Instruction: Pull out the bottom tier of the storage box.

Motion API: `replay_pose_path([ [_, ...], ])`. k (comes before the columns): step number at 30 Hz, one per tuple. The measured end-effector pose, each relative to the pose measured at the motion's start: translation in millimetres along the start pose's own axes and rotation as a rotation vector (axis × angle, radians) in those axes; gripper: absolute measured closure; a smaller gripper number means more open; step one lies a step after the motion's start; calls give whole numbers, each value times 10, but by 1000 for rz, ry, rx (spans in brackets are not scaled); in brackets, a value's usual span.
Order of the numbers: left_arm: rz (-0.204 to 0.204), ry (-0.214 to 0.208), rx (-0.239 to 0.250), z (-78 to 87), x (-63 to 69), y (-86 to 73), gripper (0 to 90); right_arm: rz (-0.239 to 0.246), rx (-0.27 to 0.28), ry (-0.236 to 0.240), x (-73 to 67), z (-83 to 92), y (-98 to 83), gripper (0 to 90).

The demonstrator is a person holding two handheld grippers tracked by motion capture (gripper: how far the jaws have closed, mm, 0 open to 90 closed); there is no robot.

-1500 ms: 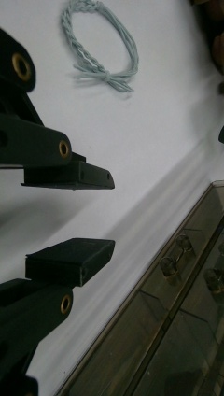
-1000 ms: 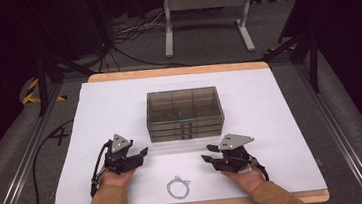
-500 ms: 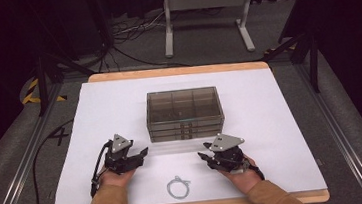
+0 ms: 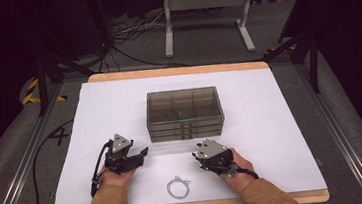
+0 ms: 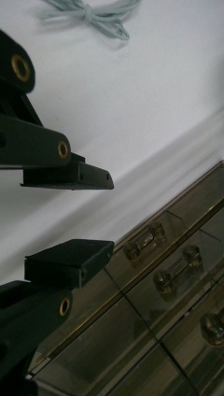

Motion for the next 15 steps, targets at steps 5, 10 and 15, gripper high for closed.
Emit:
replay_pose_path([
  [5,0,-1,0,0,1,0,357,38,-20,-20,-26,-45,17,640],
  [10,0,-1,0,0,0,0,356,94,-37,-51,-27,-76,25,635],
  [15,1,-1,0,-1,1,0,356,156,-55,-86,-45,-108,46,652],
])
Point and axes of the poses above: each handheld gripper's, and its own axes: z roughly backward along the jaws, y roughly out of its top, x roughly to its right, the point moved 8 cm from there along -z, roughly forward along the jaws, and after that the axes turned 14 degrees about x, right-handed, at the moved point
